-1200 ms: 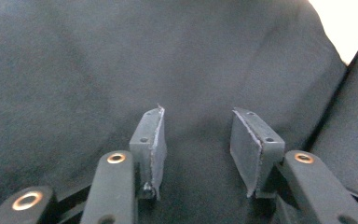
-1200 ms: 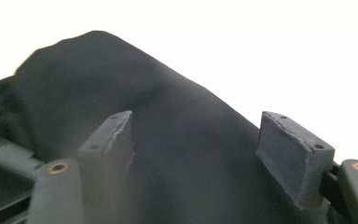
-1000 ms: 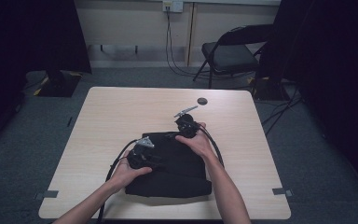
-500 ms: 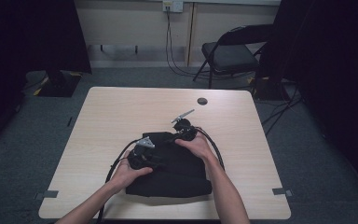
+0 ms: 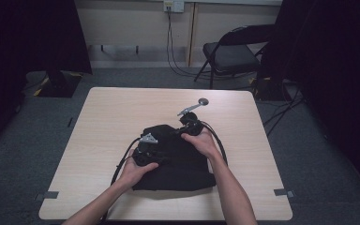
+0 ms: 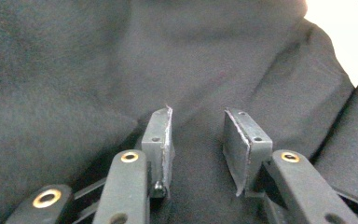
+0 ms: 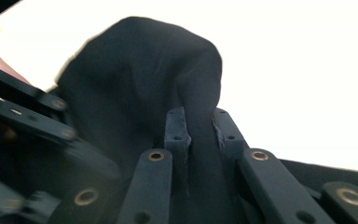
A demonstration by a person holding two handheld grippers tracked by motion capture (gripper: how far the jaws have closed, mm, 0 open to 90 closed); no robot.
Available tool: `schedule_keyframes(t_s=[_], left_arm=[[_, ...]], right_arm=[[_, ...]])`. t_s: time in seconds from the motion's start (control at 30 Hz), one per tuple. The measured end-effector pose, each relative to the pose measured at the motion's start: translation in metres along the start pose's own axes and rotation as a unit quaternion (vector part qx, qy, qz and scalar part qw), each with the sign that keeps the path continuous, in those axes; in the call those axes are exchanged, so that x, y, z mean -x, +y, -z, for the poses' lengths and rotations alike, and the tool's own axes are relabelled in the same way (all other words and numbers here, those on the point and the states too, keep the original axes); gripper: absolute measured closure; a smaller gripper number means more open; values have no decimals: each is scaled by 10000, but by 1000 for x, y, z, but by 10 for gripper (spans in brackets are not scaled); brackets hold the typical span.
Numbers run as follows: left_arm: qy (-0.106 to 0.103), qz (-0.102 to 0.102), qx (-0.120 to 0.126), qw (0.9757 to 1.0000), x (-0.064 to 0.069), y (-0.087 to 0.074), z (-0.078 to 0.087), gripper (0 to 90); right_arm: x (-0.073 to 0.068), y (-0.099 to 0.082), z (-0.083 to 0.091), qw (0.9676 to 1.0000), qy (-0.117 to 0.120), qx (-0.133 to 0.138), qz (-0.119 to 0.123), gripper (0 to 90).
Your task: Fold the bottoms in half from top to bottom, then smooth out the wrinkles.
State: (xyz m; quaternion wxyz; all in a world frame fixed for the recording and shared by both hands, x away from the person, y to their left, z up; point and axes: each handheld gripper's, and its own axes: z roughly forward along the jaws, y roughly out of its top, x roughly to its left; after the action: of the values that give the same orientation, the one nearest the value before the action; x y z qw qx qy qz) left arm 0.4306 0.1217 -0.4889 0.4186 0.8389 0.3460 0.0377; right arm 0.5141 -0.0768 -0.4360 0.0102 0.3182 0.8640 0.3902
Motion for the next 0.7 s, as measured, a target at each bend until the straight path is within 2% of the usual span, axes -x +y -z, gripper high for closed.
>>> schedule_keyframes(t_s=[0.03,0.07,0.1,0.13,0.2,0.27,0.3,0.33,0.37,0.4,0.47,0.53,0.57,0.63,0.7], left_arm=[[98,-82,-26,9999,0,3,-2,624],[143,-49,-8,9999,0,5,-3,623],[228,2,65,9997,-1,6,-4,619],[282,-52,82,9996,-1,6,-3,605],[253,-128,9,9996,1,9,1,562],[205,-385,-84,9990,5,16,13,537],[149,-467,57,9988,8,20,22,537],[13,-421,243,9988,10,22,31,533],[-125,-397,324,9986,12,24,40,523],[-269,-496,312,9979,17,26,48,523],[-560,-619,164,9964,27,23,54,535],[-796,-761,-165,9938,40,11,49,538],[-844,-848,-254,9925,43,4,44,537],[-728,-878,-433,9925,45,-4,30,535],[-684,-852,-482,9928,42,-4,20,549]], right_arm=[[-1,3,3,10000,-8,36,54,792],[-4,5,6,9998,-98,35,140,792],[-6,6,8,9998,-86,42,195,792],[-9,7,12,9994,-126,99,291,792],[-13,6,16,9991,-152,144,356,793],[-13,3,18,9990,-171,184,375,792],[-11,2,19,9991,-152,200,335,792],[-10,2,20,9991,-168,199,346,792],[-8,1,21,9991,-179,202,337,792],[-7,1,22,9991,-180,225,315,792],[-4,1,25,9990,-227,281,280,792],[-3,1,28,9986,-309,339,256,792],[-3,2,30,9985,-340,356,250,792],[-2,3,32,9981,-392,392,262,792],[-2,6,37,9974,-449,500,245,792]])
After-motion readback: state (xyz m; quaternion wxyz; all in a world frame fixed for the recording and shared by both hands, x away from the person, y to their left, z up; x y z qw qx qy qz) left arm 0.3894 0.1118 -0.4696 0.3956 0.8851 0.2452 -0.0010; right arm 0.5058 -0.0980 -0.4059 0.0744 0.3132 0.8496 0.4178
